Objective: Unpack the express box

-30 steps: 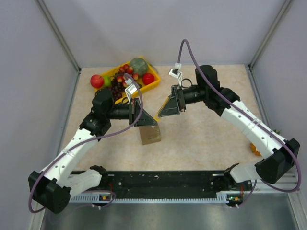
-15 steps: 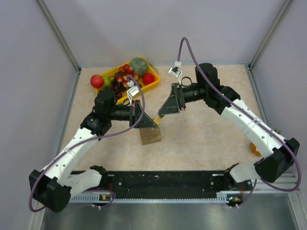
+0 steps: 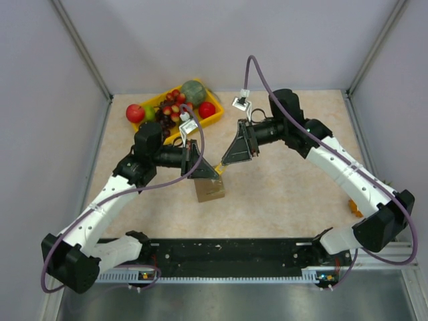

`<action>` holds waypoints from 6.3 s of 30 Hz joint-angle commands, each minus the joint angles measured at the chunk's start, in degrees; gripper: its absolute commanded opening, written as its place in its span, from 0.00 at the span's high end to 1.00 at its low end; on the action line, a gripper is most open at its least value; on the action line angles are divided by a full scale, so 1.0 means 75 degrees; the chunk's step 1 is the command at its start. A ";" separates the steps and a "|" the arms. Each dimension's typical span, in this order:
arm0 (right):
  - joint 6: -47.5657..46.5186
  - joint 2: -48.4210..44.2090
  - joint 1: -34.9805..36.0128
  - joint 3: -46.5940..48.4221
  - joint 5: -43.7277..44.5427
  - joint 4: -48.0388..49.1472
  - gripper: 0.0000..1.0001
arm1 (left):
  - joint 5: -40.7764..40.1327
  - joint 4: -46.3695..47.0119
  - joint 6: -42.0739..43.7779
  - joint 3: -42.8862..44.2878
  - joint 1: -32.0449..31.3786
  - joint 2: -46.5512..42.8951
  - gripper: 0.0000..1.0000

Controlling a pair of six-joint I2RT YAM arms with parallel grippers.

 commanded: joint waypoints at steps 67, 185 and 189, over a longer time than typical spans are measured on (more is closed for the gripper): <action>0.0922 -0.0616 0.2121 -0.2289 1.0627 0.1279 1.00 | -0.7663 -0.2188 -0.1475 -0.1518 0.0015 0.1424 0.17; 0.1262 0.0639 0.3188 -0.2841 1.2456 0.2967 1.00 | -0.6421 -0.1203 -0.1522 -0.1858 0.0636 0.3405 0.64; 0.1309 0.0522 0.3199 -0.2852 1.2457 0.2967 1.00 | -0.6421 -0.1191 -0.1510 -0.1846 0.0636 0.3405 0.64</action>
